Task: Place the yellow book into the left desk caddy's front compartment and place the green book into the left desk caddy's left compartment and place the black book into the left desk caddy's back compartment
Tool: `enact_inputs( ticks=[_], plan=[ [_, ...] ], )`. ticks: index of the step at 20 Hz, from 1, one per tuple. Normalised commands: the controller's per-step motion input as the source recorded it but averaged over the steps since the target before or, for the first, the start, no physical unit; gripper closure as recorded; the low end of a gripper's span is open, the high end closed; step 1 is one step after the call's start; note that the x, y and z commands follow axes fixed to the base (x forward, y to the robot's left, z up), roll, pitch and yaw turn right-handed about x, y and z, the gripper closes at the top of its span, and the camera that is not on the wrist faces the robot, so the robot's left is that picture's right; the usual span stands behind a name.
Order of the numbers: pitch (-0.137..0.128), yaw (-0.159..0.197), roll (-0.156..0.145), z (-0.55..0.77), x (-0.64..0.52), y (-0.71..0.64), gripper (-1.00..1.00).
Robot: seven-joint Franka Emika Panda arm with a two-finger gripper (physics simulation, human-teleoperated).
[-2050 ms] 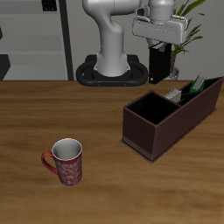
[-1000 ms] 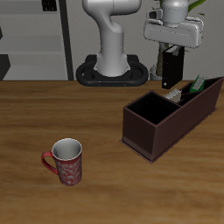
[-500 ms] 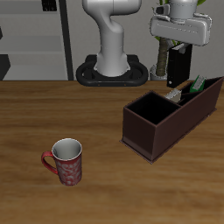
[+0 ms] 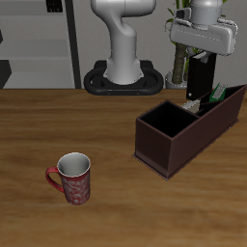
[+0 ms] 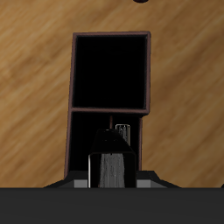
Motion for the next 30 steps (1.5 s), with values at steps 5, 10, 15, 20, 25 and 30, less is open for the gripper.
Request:
enact_inputs(
  ticks=[5,10,15,20,25,30],
  plan=[
    [0.015,-0.032,-0.006,-0.02,0.18,0.07,1.0],
    [0.011,-0.011,0.013,-0.04,0.03,0.09,1.0],
    [0.005,-0.002,0.01,-0.05,0.06,0.06,1.0],
    [0.009,-0.001,0.009,-0.06,0.08,0.06,1.0],
    [0.013,0.0,0.0,-0.09,0.09,0.03,1.0],
    [0.024,0.001,-0.001,-0.16,0.15,0.0,1.0]
  ],
)
